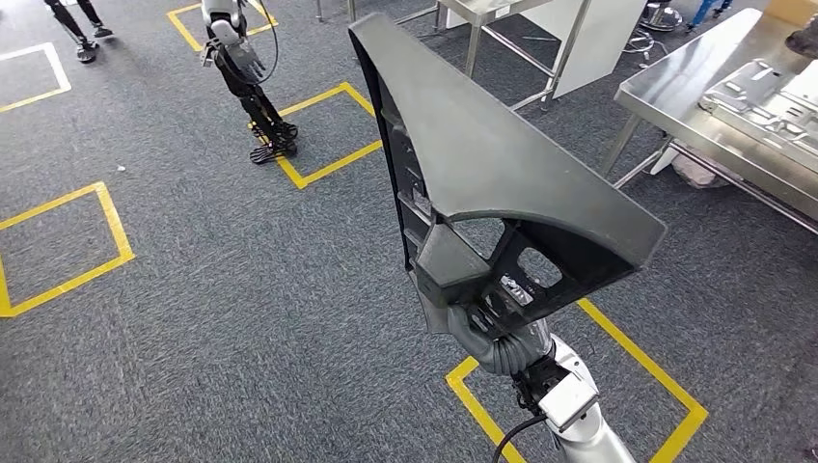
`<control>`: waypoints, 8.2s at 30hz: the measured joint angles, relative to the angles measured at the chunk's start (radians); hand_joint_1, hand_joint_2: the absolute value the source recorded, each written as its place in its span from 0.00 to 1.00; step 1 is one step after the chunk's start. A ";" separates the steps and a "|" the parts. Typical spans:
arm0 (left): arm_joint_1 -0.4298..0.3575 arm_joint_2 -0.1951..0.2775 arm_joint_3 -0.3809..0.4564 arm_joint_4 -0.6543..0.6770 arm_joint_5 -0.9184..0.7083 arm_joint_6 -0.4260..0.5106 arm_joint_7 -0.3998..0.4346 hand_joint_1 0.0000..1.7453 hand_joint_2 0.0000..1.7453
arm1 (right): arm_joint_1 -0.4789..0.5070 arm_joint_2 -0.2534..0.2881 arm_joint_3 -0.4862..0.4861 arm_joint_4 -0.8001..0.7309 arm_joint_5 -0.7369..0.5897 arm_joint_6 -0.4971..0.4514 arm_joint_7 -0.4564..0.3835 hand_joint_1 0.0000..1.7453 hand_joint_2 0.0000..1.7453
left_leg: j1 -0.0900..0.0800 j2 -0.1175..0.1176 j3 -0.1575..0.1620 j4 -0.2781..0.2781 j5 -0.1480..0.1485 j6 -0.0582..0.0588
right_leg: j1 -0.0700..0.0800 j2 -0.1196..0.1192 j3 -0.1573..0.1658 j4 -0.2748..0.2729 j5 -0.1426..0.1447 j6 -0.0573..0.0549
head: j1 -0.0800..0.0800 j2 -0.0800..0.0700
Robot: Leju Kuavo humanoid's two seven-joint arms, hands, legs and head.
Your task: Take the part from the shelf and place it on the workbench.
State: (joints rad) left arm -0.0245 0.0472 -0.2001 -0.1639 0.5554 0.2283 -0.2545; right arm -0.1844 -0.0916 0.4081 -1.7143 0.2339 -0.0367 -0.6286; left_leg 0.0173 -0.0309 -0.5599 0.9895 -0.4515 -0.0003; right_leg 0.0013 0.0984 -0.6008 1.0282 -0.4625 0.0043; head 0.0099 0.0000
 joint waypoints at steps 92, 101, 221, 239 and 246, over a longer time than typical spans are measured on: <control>-0.013 0.022 -0.052 0.001 -0.036 -0.117 -0.038 0.00 1.00 | -0.084 -0.022 -0.041 0.004 -0.122 0.073 -0.019 1.00 1.00 | -0.018 0.028 -0.006 0.013 -0.021 0.002 | -0.002 -0.068 0.026 -0.026 0.000 -0.009 | 0.010 0.000; -0.005 0.021 -0.052 0.001 -0.034 -0.115 -0.045 0.00 1.00 | -0.088 -0.022 -0.041 0.013 -0.122 0.074 -0.021 1.00 1.00 | -0.007 0.033 0.067 -0.011 -0.061 0.016 | -0.019 -0.092 -0.128 0.191 -0.018 0.033 | 0.014 0.000; 0.001 0.042 -0.050 0.003 -0.011 -0.100 -0.101 0.00 1.00 | -0.124 0.055 -0.078 -0.041 -0.134 0.057 -0.057 1.00 1.00 | -0.007 0.025 0.013 0.007 -0.014 0.022 | -0.013 -0.091 -0.062 0.261 -0.145 0.033 | -0.017 0.000; -0.009 0.047 -0.049 0.004 0.002 -0.102 -0.114 0.00 1.00 | -0.461 -0.007 -0.144 0.184 0.563 -0.101 0.306 1.00 1.00 | -0.005 0.025 -0.074 0.247 -0.163 -0.044 | -0.003 -0.077 -0.029 -0.018 0.062 -0.038 | -0.023 0.000; -0.021 0.056 -0.051 0.004 -0.007 -0.121 -0.133 0.00 1.00 | -0.696 0.074 0.152 0.592 0.781 0.025 0.364 1.00 1.00 | -0.011 0.031 -0.037 0.010 0.026 -0.003 | 0.006 -0.076 -0.016 -0.018 0.044 -0.016 | -0.023 0.000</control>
State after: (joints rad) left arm -0.0460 0.1031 -0.2514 -0.1604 0.5488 0.1075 -0.3880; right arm -0.8809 -0.0179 0.5604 -1.1222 1.0153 -0.0117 -0.2644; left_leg 0.0060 -0.0003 -0.5965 0.9995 -0.4253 -0.0037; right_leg 0.0071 0.0219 -0.6167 1.0107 -0.4189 -0.0122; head -0.0132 0.0000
